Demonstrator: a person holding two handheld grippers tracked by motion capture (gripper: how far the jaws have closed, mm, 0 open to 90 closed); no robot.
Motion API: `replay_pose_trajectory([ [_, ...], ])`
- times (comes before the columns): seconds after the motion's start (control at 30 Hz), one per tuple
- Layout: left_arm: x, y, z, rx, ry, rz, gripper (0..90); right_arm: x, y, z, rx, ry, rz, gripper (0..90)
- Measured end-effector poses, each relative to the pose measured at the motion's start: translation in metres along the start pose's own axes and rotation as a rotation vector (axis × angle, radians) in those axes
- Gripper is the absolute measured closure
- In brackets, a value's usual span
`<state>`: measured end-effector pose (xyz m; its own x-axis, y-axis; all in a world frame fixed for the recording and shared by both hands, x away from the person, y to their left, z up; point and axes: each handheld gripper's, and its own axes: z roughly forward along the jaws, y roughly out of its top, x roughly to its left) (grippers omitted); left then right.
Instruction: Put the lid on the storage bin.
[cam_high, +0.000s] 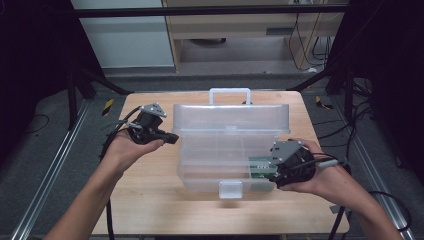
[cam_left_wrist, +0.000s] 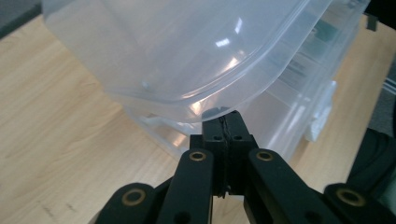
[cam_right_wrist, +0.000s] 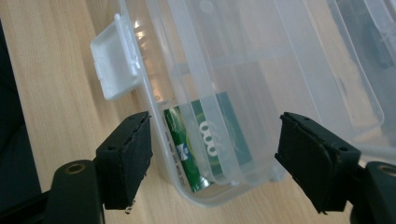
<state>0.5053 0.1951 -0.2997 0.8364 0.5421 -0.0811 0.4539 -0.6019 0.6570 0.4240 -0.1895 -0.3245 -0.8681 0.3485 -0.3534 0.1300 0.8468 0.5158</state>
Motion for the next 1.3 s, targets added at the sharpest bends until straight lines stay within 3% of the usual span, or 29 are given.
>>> replay_pose_trajectory([
  [0.33, -0.010, -0.017, 0.008, 0.018, 0.017, 0.020, 89.7, 0.006, -0.029, -0.009, -0.021, -0.040, 0.079, 23.3],
  [0.57, -0.014, -0.029, 0.014, 0.002, 0.018, 0.010, 89.7, 0.004, -0.043, -0.010, 0.001, -0.048, 0.126, 21.1],
  [1.3, -0.025, -0.051, 0.023, -0.018, 0.030, 0.035, 89.7, -0.003, -0.071, -0.005, 0.031, -0.069, 0.196, 19.8],
])
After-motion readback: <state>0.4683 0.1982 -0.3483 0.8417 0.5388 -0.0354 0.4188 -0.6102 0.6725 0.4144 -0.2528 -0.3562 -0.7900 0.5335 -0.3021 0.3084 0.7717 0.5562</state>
